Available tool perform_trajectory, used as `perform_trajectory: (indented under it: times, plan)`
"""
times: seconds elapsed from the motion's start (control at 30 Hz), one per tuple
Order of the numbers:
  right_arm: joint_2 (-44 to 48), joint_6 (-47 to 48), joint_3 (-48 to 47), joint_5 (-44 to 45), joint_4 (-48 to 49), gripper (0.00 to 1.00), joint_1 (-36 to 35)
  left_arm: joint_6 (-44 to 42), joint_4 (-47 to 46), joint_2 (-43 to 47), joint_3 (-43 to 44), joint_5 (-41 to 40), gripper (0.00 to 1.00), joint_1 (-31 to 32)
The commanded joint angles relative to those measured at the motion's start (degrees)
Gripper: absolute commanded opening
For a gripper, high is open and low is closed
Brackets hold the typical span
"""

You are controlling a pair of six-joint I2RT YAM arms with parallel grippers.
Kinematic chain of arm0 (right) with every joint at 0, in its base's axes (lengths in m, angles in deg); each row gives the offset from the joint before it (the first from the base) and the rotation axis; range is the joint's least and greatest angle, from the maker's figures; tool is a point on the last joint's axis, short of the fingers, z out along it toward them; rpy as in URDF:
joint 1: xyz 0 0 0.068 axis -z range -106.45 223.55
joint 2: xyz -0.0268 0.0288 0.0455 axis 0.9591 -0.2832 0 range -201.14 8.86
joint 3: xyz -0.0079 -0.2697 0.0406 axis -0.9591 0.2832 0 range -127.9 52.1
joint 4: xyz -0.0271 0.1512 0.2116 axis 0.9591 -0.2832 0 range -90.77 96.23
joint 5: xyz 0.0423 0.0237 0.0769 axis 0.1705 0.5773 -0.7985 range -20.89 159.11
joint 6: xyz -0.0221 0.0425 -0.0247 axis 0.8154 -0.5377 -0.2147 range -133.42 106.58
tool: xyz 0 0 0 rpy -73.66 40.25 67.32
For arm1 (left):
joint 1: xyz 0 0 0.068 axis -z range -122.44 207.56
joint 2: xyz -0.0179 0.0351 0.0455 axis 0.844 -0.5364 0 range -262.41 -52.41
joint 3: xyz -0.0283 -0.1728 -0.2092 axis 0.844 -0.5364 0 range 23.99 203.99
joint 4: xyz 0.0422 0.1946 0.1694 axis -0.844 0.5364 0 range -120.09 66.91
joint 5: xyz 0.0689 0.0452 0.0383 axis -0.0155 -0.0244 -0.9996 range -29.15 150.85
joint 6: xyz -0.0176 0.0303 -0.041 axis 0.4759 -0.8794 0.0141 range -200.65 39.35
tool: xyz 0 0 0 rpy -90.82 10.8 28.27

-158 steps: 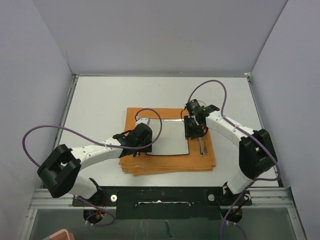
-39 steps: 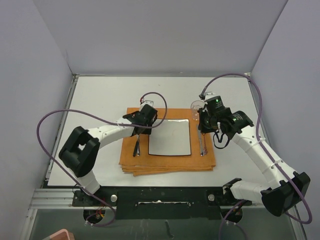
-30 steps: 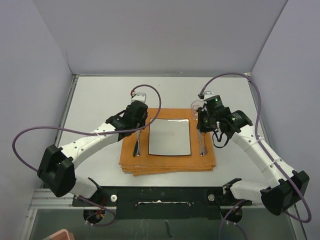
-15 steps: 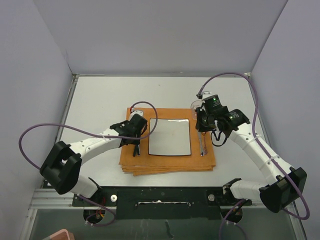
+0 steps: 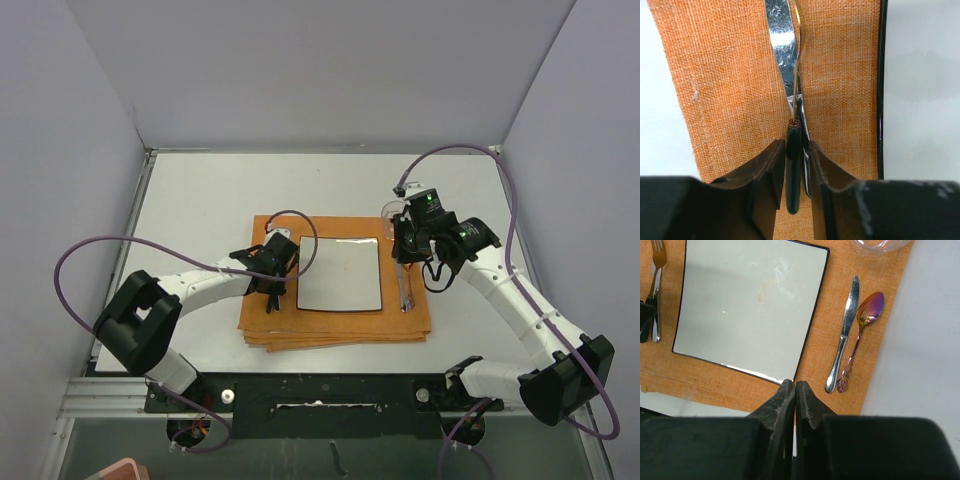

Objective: Set the dinner table for one person
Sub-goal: Adjust the fork on the napkin.

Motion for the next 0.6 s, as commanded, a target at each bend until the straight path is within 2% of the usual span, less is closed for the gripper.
perform_trajectory:
  times: [0.0,0.1,0.33,0.57]
  plan:
    - [1.01,0.14,-2.68,1.04,0.47,0.00,0.49,1.86,-3.95,-1.36,-0.93,1.55,0.18,0.19]
    - [0.98,0.12,-2.70,1.06,0.56,0.00,0.50,2.19,-3.90,-1.92,-1.40,1.77,0.00,0.18]
    - [1.03,-0.18,-1.91,1.06,0.94,0.00,0.50,2.64,-2.63,0.05,-1.16,1.37,0.00,0.18]
    - [1.08,-0.32,-0.87,0.84,1.79,0.00,0.49,2.66,0.09,6.03,3.10,0.59,0.00,0.18]
